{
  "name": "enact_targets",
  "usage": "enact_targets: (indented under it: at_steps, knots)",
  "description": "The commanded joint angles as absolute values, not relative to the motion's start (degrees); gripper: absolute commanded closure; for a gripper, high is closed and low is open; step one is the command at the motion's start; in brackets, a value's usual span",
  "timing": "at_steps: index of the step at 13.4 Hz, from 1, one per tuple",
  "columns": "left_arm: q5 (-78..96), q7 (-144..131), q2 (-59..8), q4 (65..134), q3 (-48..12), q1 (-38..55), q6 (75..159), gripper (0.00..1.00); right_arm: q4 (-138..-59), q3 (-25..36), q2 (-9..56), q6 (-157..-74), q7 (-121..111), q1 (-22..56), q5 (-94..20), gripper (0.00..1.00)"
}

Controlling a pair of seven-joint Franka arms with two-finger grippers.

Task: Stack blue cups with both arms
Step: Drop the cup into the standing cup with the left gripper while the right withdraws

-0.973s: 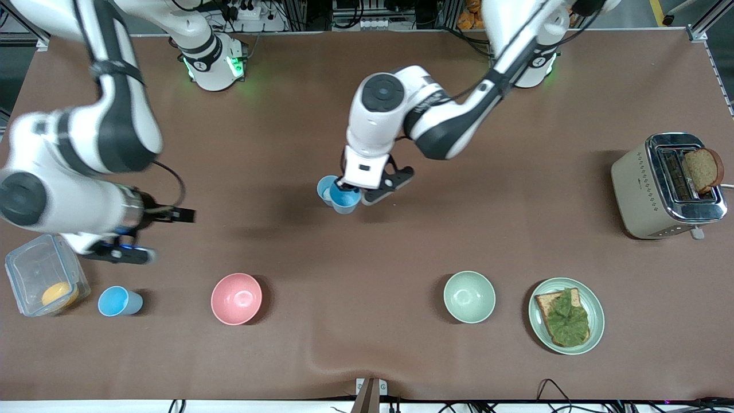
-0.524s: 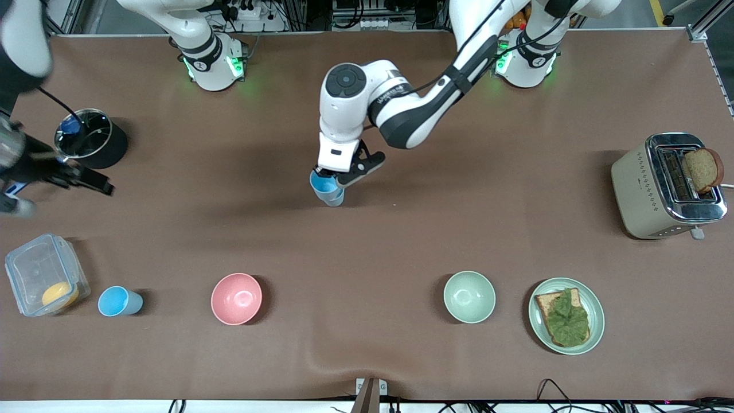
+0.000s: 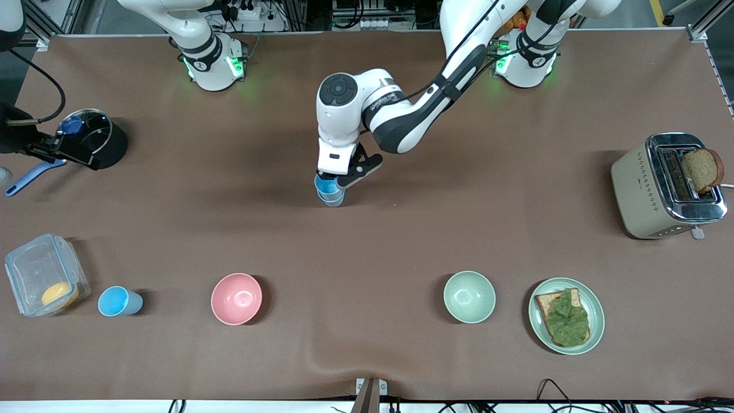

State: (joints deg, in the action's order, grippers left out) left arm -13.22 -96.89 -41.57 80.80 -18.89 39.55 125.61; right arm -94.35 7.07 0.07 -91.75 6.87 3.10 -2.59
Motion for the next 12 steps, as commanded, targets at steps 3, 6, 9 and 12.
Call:
enact_targets:
  at_steps: [3, 6, 9, 12]
  knots:
    - [-15.46, -98.09, -39.83, 80.24, -17.85, 39.11, 125.33, 0.00, -95.36, 6.24, -0.97, -91.76, 5.81, 3.17, -0.09, 0.00]
    - [-19.68, -90.13, -33.59, 80.60, -16.26, 34.31, 120.88, 0.00, -95.36, 6.15, -0.88, -92.37, 2.12, 2.11, -0.09, 0.00]
    - [-18.90, -69.68, -28.14, 80.51, -16.44, 23.85, 114.97, 0.00, -95.10, 6.06, -0.44, -92.37, 2.37, 2.28, -0.09, 0.00]
    - [-18.54, -53.85, -24.27, 80.59, -16.87, 14.27, 110.50, 0.00, -94.84, 6.06, -0.18, -92.64, 2.72, 2.90, 0.62, 0.00]
